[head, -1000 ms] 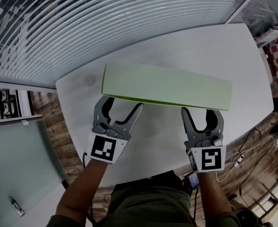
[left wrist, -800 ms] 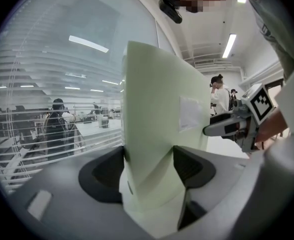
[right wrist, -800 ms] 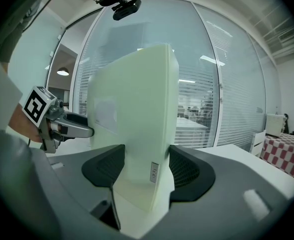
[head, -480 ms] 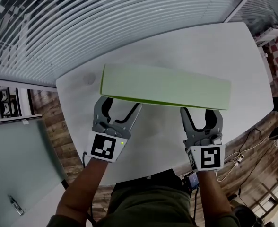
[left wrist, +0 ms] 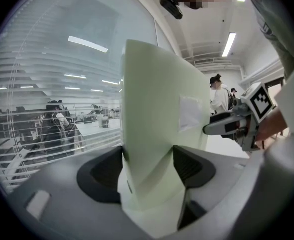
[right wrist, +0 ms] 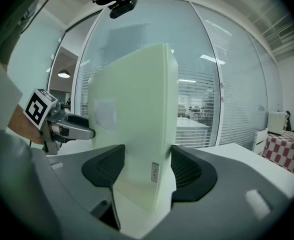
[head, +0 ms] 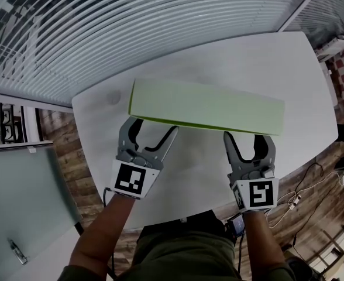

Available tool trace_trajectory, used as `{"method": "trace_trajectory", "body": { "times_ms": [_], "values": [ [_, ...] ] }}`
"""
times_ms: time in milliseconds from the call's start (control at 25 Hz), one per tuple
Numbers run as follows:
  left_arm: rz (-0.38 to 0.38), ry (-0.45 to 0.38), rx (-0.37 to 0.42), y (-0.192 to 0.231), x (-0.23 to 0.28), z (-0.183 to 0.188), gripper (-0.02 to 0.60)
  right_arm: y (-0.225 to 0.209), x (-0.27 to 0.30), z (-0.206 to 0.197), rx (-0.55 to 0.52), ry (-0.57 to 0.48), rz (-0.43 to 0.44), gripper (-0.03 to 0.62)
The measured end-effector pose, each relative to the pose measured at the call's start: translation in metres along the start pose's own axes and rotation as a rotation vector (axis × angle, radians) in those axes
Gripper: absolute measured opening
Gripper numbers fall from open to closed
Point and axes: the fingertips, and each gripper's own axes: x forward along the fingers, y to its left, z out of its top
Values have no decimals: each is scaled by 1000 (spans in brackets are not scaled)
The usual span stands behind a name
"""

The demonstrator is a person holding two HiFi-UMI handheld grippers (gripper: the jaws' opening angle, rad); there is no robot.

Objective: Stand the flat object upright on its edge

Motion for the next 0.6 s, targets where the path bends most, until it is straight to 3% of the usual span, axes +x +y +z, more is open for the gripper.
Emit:
{"method": "trace_trajectory", "body": {
  "times_ms": [600],
  "values": [
    [7, 5, -9, 3, -7, 0, 298, -1, -5, -3, 16, 2, 5, 281]
  ]
}}
